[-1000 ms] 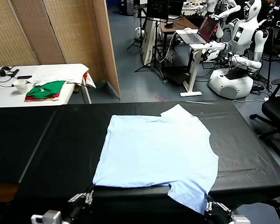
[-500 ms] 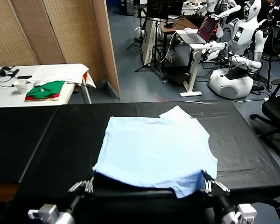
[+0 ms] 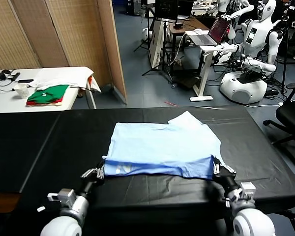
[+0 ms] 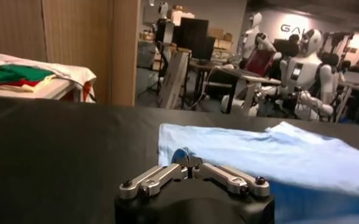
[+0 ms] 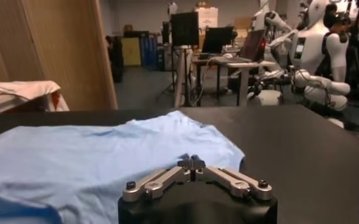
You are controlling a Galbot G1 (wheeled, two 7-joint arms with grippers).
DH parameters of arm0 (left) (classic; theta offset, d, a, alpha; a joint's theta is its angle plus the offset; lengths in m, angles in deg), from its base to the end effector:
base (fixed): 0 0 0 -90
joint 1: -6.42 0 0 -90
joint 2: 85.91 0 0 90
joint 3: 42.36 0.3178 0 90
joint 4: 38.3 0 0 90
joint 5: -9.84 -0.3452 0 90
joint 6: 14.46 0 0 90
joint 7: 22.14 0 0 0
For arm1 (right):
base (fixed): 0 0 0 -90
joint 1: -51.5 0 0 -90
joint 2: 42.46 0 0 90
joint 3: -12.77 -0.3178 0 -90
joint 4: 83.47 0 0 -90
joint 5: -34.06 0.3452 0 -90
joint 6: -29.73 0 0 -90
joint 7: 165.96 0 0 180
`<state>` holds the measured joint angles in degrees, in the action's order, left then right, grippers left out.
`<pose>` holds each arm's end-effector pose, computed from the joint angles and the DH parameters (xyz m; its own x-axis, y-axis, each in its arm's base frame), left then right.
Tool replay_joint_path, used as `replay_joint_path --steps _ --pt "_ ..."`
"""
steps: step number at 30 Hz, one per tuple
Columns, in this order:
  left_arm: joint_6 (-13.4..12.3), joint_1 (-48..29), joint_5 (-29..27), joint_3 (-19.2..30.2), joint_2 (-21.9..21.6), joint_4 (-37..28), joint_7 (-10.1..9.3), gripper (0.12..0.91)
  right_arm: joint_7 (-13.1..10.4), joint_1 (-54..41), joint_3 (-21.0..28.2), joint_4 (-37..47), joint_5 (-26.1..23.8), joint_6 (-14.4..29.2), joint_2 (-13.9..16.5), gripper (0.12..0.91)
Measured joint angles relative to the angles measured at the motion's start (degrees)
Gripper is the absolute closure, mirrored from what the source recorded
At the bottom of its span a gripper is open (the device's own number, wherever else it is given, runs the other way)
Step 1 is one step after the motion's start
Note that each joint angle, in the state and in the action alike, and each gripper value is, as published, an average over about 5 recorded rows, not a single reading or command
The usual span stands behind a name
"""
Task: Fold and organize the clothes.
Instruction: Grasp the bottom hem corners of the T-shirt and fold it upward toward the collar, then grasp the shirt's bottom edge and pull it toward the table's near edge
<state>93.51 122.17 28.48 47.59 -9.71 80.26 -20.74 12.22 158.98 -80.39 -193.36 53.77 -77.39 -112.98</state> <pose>0.2087 0.0367 -0.2653 -0.9487 0.1662 0.2688 0.1399 0.9835 -0.1146 0.2542 -0.0837 -0.2718 -0.9663 -0.0317 0.2555 -0.0341 0.9994 -0.0051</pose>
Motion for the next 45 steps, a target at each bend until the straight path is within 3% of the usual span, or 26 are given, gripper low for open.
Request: replay_joint_path --steps 8,15,18,22,26,29,34,37,45 --pt "-0.12 -5.06 -0.73 2.44 -1.55 -5.04 0.01 0.885 0.75 -4.32 1.6 6.94 0.21 -0.02 -1.33 0.885" --pt "0.38 -11.83 -0.7 5.46 -3.34 -10.28 -0.38 0.885 2.3 -1.92 -0.11 3.16 1.43 -4.46 -0.67 0.877" --pt "0.83 -13.46 -0.7 6.1 -3.59 -11.48 -0.85 0.885 2.38 0.18 -1.16 -0.01 1.43 -6.14 -0.39 0.781" --pt "1.44 -13.3 -0.82 5.77 -3.58 -11.42 -1.33 0.864 2.2 3.51 -2.79 -3.64 1.5 -6.86 -0.48 0.542" --pt "2.14 -11.06 -1.01 4.89 -3.63 -9.67 -1.41 0.682 1.79 6.54 -4.24 -5.45 1.98 -7.03 -1.02 0.283" --pt "2.58 -8.71 -0.88 4.11 -3.48 -7.8 -1.48 0.493 1.67 8.2 -4.92 -6.09 2.45 -7.06 -1.29 0.157" --pt "3.01 -4.67 -0.28 2.96 -3.24 -4.63 -1.34 0.2 1.53 9.74 -5.26 -6.26 2.6 -6.99 -1.78 0.12" --pt "3.08 -2.68 -0.23 2.55 -3.22 -3.61 -1.02 0.134 1.47 10.43 -5.31 -6.25 2.58 -6.87 -2.07 0.119" --pt "3.3 0.37 -0.62 2.94 -2.7 -2.81 -0.45 0.123 1.68 10.86 -5.21 -5.43 2.47 -5.89 -2.54 0.134"
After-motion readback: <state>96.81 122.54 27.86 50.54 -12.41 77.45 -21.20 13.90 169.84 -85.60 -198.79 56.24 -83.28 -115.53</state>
